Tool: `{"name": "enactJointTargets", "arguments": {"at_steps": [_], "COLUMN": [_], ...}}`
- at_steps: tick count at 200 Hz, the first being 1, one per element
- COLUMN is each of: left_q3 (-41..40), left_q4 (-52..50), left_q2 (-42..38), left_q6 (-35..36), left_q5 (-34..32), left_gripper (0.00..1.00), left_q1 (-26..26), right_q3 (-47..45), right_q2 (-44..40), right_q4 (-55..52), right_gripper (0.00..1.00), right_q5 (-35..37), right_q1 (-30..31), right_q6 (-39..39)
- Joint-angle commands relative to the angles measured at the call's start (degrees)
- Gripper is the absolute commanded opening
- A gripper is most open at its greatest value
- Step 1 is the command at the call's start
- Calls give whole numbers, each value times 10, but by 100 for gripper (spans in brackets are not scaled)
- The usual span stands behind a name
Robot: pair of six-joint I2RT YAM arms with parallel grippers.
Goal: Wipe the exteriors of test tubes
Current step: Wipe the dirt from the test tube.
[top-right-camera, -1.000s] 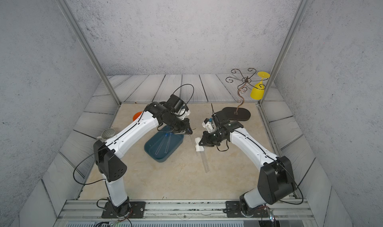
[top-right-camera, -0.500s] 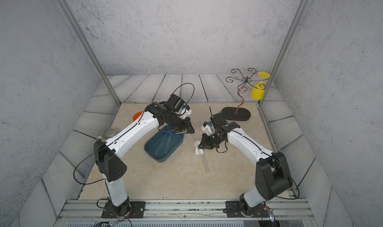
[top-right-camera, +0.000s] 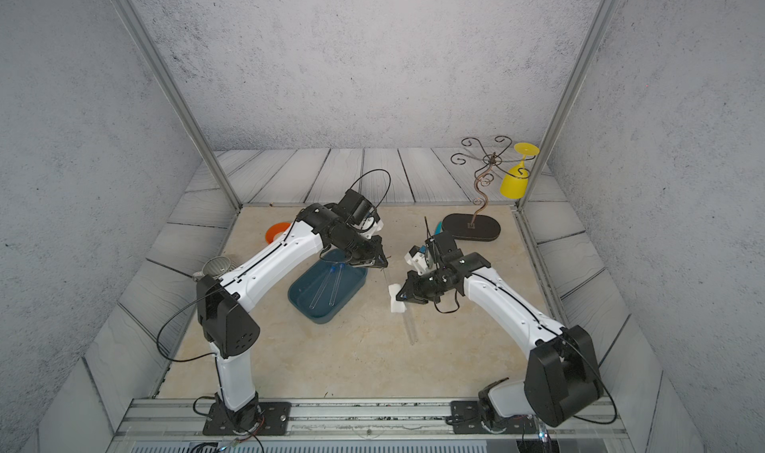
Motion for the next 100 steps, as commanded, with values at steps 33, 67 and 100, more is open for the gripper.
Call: {"name": "enactJointTargets", "arguments": {"at_steps": [33,67,100], "left_q3": [17,3,4], "left_q4": [-19,-28,-36], "left_q2": [4,-2,-3], "left_q6": [9,18,29], "left_q5": [-3,-19,-23], "left_gripper": [14,14,14], "left_q1": [-11,-23,-25], "right_q3": [64,107,135], "right_q2": [51,70,88], "right_q4": [-38,-58,-76], "right_gripper": [7,7,7], "right_q5": [28,33,37], "right_q1": [1,-6,-7], "right_q6": [-35,-48,-61]}}
